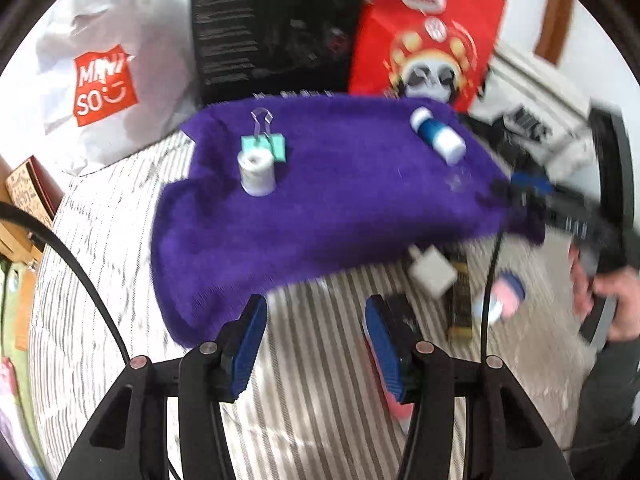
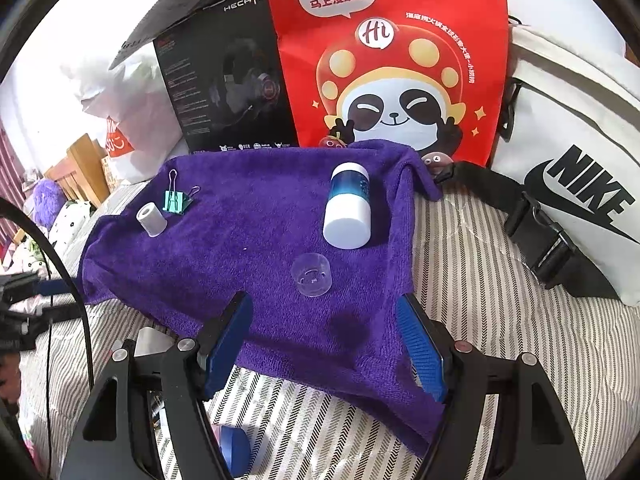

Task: Organize rigid objects
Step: 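Lower the left gripper onto the pink highlighter and close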

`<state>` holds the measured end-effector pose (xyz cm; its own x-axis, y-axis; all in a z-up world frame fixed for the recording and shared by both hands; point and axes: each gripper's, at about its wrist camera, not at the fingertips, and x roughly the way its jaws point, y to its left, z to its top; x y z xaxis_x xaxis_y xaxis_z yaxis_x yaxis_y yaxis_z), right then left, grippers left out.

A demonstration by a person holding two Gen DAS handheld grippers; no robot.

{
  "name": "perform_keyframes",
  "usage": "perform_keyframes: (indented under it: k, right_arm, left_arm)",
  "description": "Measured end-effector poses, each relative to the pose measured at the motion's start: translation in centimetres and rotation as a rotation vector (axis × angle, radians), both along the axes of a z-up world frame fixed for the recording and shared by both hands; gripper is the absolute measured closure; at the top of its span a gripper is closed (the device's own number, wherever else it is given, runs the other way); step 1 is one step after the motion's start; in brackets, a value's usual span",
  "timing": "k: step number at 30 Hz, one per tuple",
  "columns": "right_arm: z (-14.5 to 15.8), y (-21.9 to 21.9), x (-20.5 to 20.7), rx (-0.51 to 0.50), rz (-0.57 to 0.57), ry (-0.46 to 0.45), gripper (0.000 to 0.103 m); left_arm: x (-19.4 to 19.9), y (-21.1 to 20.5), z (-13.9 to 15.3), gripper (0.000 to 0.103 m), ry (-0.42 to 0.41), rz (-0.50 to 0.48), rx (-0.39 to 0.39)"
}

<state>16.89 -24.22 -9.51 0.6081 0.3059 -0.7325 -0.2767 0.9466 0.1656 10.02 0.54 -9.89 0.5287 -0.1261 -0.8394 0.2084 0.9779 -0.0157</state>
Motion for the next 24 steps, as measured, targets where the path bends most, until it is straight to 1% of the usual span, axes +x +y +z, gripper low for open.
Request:
perform_keyframes:
  k: [2,6,9,12,16,18,19,21,24]
  right_arm:
    - [0.0,0.0,0.0,0.000,0.001,0.000,0.029]
    - [-0.1,0.0,0.0,-0.003,-0.002,0.003,0.029]
    - [-0.2,-0.1,0.1,-0.002,-0.002,0.007,0.029]
    - [-0.2,-0.1,0.2,-0.008,-0.001,0.009,0.029]
    - [-0.3,0.0,0.1,-0.017,0.003,0.007,0.028]
    - [-0.3,0.0,0.1,-0.021,0.005,0.006,0.028]
    - [-0.3,0.0,0.2,-0.021,0.006,0.006,0.028]
    - [-0.3,0.0,0.2,-0.020,0.007,0.008,0.028]
    - [-0.3,-0.1,0.2,-0.017,0.006,0.010,0.028]
  left_arm:
    - [-0.5,-0.9,-1.1,0.054,0.025,-0.010,0.026]
    - [-0.7,-1.5,-2.1,0.054,0.054,-0.025,0.029]
    - [-1.0,-1.8,-2.1,0.054,0.045,-0.031,0.048]
    - [-1.2,-2.1,-2.0,0.054,0.052,-0.037,0.041]
    - [-1.1,-3.0,-2.1,0.053,0.037,-0.038,0.082]
    - [-1.2,-2.8,-2.1,0.051,0.041,-0.036,0.080]
    - [-1.2,-2.6,-2.1,0.046,0.044,-0.035,0.080]
    - [-1.4,-2.1,-2.0,0.046,0.047,-0.028,0.087]
    - [-1.8,-1.8,-2.1,0.046,0.059,-0.031,0.075]
